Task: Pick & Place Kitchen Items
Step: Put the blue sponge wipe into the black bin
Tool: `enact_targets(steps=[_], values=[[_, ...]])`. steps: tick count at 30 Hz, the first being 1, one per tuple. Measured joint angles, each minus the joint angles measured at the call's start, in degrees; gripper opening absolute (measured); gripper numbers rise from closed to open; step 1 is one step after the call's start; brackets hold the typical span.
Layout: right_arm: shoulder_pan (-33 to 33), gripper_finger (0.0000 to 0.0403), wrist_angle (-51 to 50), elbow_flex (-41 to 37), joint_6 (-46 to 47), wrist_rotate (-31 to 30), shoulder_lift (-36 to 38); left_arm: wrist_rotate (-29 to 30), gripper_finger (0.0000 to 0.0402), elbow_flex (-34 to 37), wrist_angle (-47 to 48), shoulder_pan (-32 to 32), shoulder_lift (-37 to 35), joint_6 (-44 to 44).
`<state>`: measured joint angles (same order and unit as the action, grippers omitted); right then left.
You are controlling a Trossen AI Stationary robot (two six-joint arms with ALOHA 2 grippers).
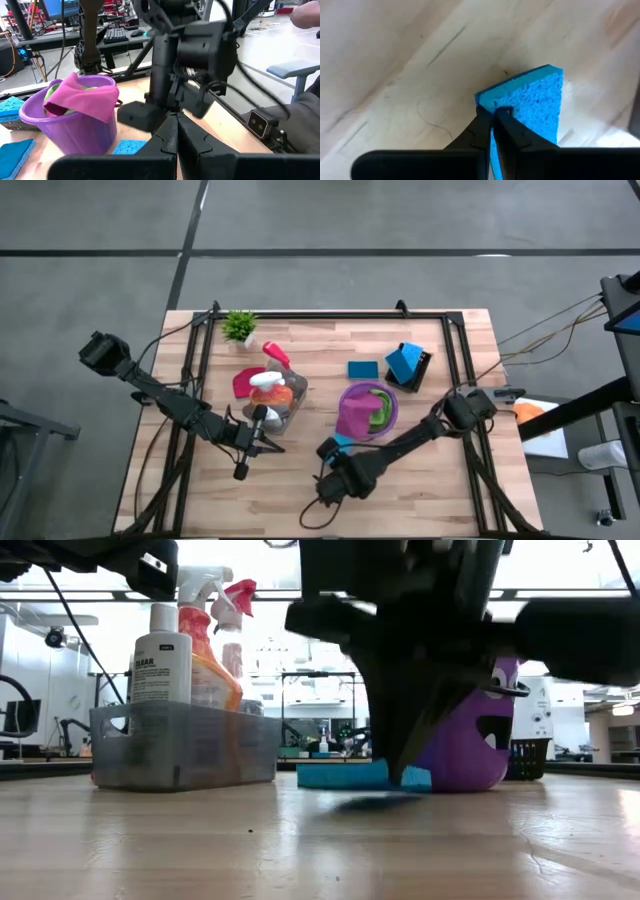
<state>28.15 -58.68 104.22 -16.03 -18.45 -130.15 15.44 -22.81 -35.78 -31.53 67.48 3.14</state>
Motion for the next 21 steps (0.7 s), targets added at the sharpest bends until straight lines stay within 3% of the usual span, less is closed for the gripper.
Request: enact_targets(steps=[5,8,13,21], values=[[1.21,0.0018,-2.00,3.67,0.24,0.12,1.10,0.00,0.0001,0.00,0.01,0.00,0.00,0.00],[1.44,0.0018,-1.29,5.31,0.56,3.26,2.77,0.00,0.0001,0.00,0.01,0.00,0.00,-0.02],[1.39,0.0018,6.08,5.30,1.26,12.85,6.16,0.00,0.0001,0.00,0.23,-0.02,0.00,-0.02],[1.40,0.0018,25.93,4.00,-1.55,30.93,7.57,0.00,0.0001,0.00,1.05,-0.02,0.00,-0.09]])
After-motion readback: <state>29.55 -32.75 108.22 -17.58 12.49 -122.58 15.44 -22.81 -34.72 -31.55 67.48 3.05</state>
